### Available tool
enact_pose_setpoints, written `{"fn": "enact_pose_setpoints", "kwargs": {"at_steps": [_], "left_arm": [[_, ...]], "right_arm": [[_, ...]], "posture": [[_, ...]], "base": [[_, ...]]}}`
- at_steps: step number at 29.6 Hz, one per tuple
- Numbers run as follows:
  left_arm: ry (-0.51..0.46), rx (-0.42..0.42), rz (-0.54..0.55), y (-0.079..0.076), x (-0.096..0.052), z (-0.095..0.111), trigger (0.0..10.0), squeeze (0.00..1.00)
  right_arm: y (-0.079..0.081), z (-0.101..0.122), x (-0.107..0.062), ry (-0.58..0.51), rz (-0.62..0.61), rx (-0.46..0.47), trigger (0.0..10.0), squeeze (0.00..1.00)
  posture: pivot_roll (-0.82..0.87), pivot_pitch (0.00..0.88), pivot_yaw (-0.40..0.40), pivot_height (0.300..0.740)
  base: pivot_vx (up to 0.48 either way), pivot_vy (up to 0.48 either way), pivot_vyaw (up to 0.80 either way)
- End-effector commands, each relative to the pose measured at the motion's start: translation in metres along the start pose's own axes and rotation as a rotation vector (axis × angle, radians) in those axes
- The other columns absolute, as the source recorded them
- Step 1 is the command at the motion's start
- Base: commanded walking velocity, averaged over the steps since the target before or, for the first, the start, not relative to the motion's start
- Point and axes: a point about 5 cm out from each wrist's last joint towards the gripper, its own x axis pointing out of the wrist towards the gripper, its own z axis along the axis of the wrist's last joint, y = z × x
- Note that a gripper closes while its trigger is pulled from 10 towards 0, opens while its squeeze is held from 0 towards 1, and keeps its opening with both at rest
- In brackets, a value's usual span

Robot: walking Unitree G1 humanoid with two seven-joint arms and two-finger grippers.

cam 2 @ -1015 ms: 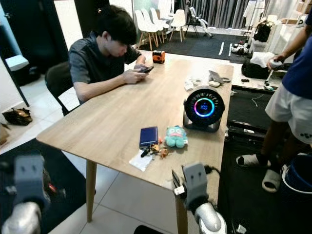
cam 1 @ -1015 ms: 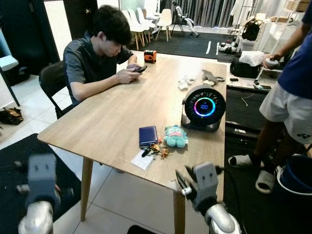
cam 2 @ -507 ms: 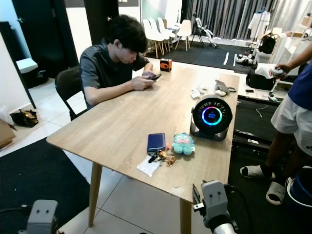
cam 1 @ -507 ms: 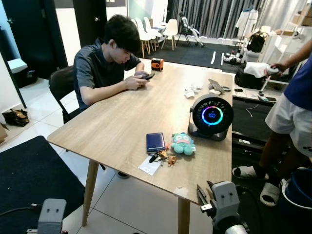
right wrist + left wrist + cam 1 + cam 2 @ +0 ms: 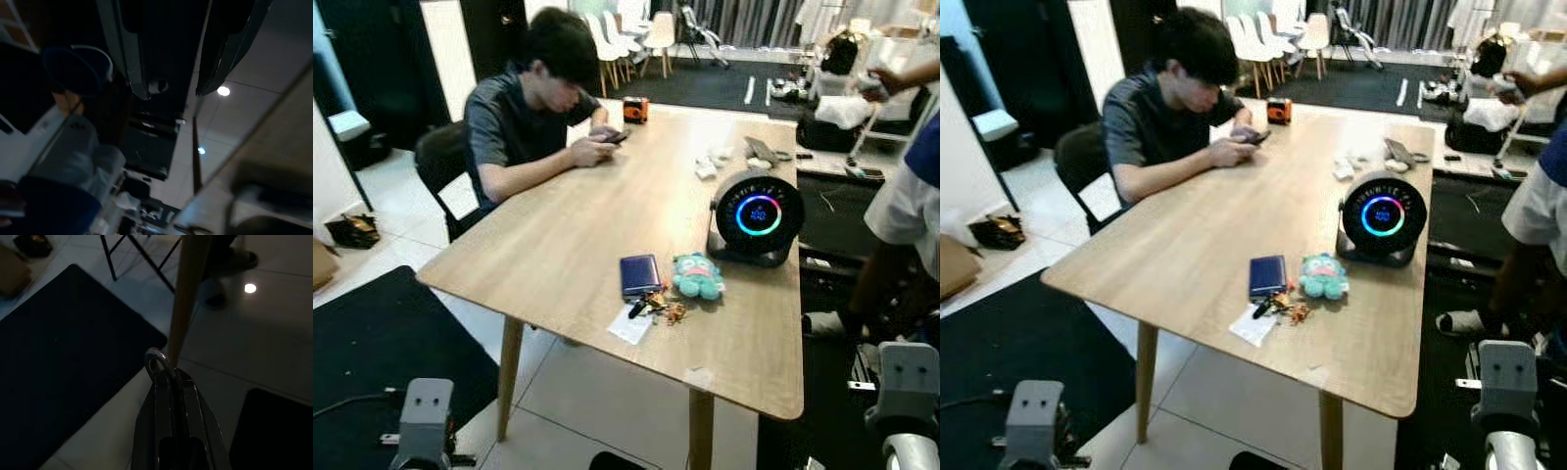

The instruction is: Hang keys on a hook

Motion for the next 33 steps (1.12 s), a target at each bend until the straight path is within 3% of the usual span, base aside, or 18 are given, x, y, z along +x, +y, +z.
{"fn": "enact_pose_setpoints", "kwargs": {"at_steps": [1, 4, 6, 7, 9, 13, 15, 18, 19, 21, 22, 23, 24, 25, 26, 27, 29, 33], "left_arm": [[0.012, 0.026, 0.002, 0.003, -0.002, -0.005, 10.0, 0.0], [0.011, 0.027, 0.002, 0.002, -0.001, -0.005, 10.0, 0.0], [0.007, 0.026, 0.006, 0.002, -0.001, -0.005, 10.0, 0.0], [0.006, 0.028, 0.009, 0.002, 0.0, -0.006, 10.0, 0.0], [0.006, 0.028, 0.009, 0.002, 0.0, -0.006, 10.0, 0.0], [0.021, 0.061, -0.005, 0.003, -0.001, -0.013, 10.0, 0.0], [0.044, 0.118, -0.046, 0.001, -0.004, -0.021, 10.0, 0.0], [0.069, 0.158, -0.076, -0.001, -0.007, -0.03, 10.0, 0.0], [0.069, 0.158, -0.076, -0.001, -0.007, -0.03, 10.0, 0.0], [0.141, 0.202, -0.139, -0.009, -0.012, -0.047, 10.0, 0.0], [0.141, 0.202, -0.139, -0.009, -0.012, -0.047, 10.0, 0.0], [0.201, 0.214, -0.202, -0.018, -0.017, -0.061, 10.0, 0.0], [0.201, 0.214, -0.202, -0.018, -0.017, -0.061, 10.0, 0.0], [0.23, 0.213, -0.215, -0.021, -0.018, -0.068, 10.0, 0.0], [0.23, 0.213, -0.215, -0.021, -0.018, -0.068, 10.0, 0.0], [0.267, 0.215, -0.218, -0.023, -0.019, -0.076, 10.0, 0.0], [0.303, 0.217, -0.225, -0.025, -0.02, -0.084, 10.0, 0.0], [0.359, 0.226, -0.241, -0.03, -0.024, -0.097, 10.0, 0.0]], "right_arm": [[-0.007, 0.0, 0.002, 0.012, -0.031, 0.009, 10.0, 0.0], [-0.008, 0.0, 0.003, 0.016, -0.032, 0.006, 10.0, 0.0], [-0.01, -0.018, -0.003, 0.092, -0.048, -0.009, 10.0, 0.0], [-0.011, -0.04, -0.013, 0.18, -0.052, -0.049, 10.0, 0.0], [-0.011, -0.04, -0.013, 0.18, -0.052, -0.049, 10.0, 0.0], [-0.003, -0.083, -0.042, 0.376, -0.016, -0.052, 10.0, 0.0], [0.004, -0.106, -0.065, 0.484, 0.031, -0.093, 10.0, 0.0], [0.008, -0.123, -0.086, 0.576, 0.056, -0.108, 10.0, 0.0], [0.008, -0.123, -0.086, 0.576, 0.056, -0.108, 10.0, 0.0], [0.022, -0.145, -0.118, 0.722, 0.137, -0.13, 10.0, 0.0], [0.022, -0.145, -0.118, 0.722, 0.137, -0.13, 10.0, 0.0], [0.039, -0.158, -0.142, 0.815, 0.264, -0.179, 10.0, 0.0], [0.039, -0.158, -0.142, 0.815, 0.264, -0.179, 10.0, 0.0], [0.047, -0.162, -0.151, 0.837, 0.35, -0.223, 10.0, 0.0], [0.047, -0.162, -0.151, 0.837, 0.35, -0.223, 10.0, 0.0], [0.055, -0.165, -0.16, 0.855, 0.439, -0.284, 10.0, 0.0], [0.062, -0.167, -0.166, 0.868, 0.5, -0.318, 10.0, 0.0], [0.071, -0.168, -0.17, 0.871, 0.554, -0.329, 10.0, 0.0]], "posture": [[0.03, 0.126, 0.027, 0.74], [0.03, 0.125, 0.027, 0.74], [0.04, 0.121, 0.021, 0.74], [0.04, 0.117, 0.018, 0.74], [0.04, 0.117, 0.018, 0.74], [0.04, 0.112, 0.017, 0.74], [0.04, 0.11, 0.017, 0.74], [0.04, 0.106, 0.016, 0.74], [0.04, 0.106, 0.016, 0.74], [0.04, 0.099, 0.018, 0.74], [0.04, 0.099, 0.018, 0.74], [0.05, 0.096, 0.019, 0.74], [0.05, 0.096, 0.019, 0.74], [0.05, 0.094, 0.019, 0.74], [0.05, 0.094, 0.019, 0.74], [0.05, 0.091, 0.019, 0.74], [0.05, 0.086, 0.014, 0.74], [0.06, 0.085, 0.013, 0.74]], "base": [[0.0, 0.0, 0.0], [0.0, 0.0, 0.0], [0.0, 0.0, 0.0], [0.0, 0.0, 0.0], [0.0, 0.0, 0.0], [0.0, 0.0, 0.0], [0.0, 0.0, 0.0], [0.0, 0.0, 0.0], [0.0, 0.0, 0.0], [0.0, 0.0, 0.0], [0.0, 0.0, 0.0], [0.0, 0.0, 0.0], [0.0, 0.0, 0.0], [0.0, 0.0, 0.0], [0.0, 0.0, 0.0], [0.0, 0.0, 0.0], [0.0, 0.0, 0.0], [0.0, 0.0, 0.0]]}}
